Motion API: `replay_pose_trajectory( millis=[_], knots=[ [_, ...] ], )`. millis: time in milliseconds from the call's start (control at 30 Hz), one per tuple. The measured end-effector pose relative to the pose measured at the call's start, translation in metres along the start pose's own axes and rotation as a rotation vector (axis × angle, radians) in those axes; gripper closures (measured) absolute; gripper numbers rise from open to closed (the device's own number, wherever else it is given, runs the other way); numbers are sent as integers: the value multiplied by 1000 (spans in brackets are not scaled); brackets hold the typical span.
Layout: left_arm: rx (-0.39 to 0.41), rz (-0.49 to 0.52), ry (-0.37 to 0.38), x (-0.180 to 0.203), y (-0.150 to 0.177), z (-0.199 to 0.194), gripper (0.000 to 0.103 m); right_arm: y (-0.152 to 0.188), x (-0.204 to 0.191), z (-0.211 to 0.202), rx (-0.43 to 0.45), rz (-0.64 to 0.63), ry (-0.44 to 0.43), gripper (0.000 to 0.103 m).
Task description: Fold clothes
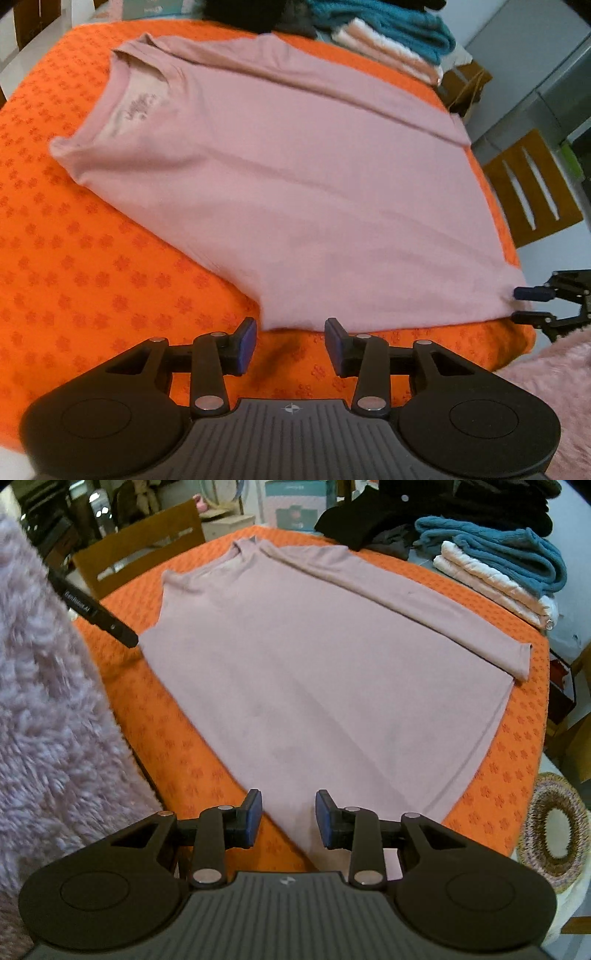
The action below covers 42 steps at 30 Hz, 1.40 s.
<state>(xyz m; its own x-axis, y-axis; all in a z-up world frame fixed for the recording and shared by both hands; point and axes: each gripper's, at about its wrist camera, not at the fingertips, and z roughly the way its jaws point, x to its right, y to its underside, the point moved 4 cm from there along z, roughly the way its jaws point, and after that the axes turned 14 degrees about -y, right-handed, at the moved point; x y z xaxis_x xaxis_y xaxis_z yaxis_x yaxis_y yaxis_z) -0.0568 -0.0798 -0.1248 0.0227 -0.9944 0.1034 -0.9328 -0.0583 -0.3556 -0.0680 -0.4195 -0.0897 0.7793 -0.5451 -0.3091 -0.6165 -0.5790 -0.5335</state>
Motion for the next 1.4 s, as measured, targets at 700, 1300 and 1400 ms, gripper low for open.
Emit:
replay_pose_trajectory(
  millis=[700, 1300, 1400],
  knots=[
    [104, 98, -13, 23, -47, -24, 84, -10, -25, 30, 87, -85, 52, 51],
    [99, 68, 17, 2, -38, -7, 97, -5, -20, 29, 56, -14, 123, 43],
    [137, 10, 42, 2, -56, -21, 97, -15, -20, 32, 80, -4, 91, 42]
  ],
)
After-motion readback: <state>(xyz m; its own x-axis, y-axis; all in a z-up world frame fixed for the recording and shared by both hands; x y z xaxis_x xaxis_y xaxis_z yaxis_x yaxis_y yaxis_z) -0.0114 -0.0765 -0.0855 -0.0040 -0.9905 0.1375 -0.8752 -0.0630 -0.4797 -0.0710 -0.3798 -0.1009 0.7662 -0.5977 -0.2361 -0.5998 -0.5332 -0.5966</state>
